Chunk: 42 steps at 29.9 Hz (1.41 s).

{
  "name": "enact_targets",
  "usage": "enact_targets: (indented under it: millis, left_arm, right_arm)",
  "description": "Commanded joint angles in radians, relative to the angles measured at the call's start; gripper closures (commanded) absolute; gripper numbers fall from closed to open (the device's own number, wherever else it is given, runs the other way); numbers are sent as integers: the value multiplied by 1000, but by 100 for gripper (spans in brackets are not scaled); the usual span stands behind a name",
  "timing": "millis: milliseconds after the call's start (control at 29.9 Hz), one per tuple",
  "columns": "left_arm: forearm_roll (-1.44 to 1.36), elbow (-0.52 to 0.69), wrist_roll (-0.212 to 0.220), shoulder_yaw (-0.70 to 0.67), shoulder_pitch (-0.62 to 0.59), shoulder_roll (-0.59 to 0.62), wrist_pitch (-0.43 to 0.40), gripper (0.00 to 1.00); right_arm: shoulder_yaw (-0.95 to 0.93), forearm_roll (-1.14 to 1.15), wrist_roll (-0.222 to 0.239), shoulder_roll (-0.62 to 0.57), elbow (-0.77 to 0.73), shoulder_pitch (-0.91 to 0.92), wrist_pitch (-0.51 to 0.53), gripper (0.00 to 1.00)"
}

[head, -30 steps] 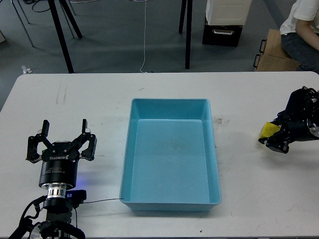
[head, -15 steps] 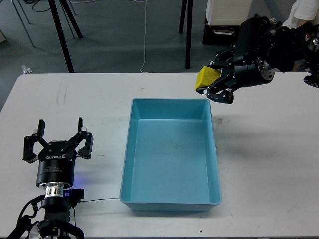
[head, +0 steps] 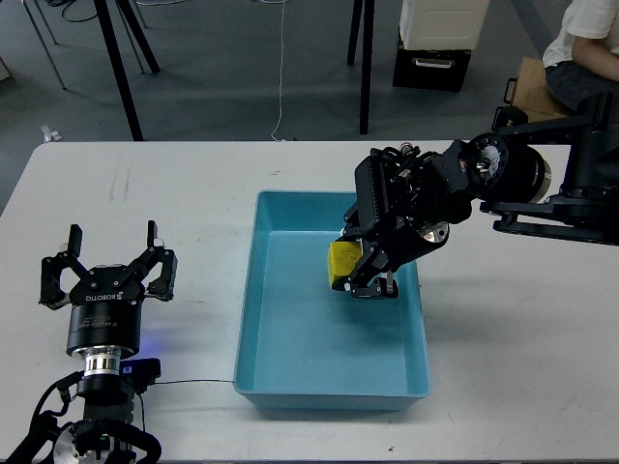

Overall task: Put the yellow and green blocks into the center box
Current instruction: 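Carry the yellow cube over the blue box and release it inside, then withdraw the right gripper up and away from the box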

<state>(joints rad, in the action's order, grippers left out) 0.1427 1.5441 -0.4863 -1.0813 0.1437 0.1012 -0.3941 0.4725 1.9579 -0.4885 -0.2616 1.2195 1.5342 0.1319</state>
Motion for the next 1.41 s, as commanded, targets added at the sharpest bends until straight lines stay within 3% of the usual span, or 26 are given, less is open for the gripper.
enact_targets:
  millis: [0,100,234,469,770,937,1205,1372]
  left_arm:
    - [0,1,0,-5,-1,0,0,0]
    - [0,1,-1,-5,-1,0,-2,0]
    - [0,1,-2,-5,-1,0,-2,0]
    - [0,1,-2,-5,-3,0,0,0]
    - [-6,1,-2,-9,-9,12,-3,0]
    - [-6,4,-2,-38,-24,109,0,0]
    - [5,4,6,-198,-75,242,40,0]
    - [-8,-30,9,-180,-141,400,147,0]
  right_arm:
    - [17,1,0,42,-32,-38,0,92]
    - [23,-1,0,70,-55,-51,0,81]
    - [23,-11,0,81,-64,-60,6,45]
    - [24,-71,0,70,-77,-62,8,6]
    - [-12,-135,0,-36,-84,0,-11,2]
    - [-279,-214,0,-134,-98,-28,-3,2]
    - [-650,-382,0,-90,-144,-153,3,2]
    - [-762,-517,0,24,-193,-203,-9,2]
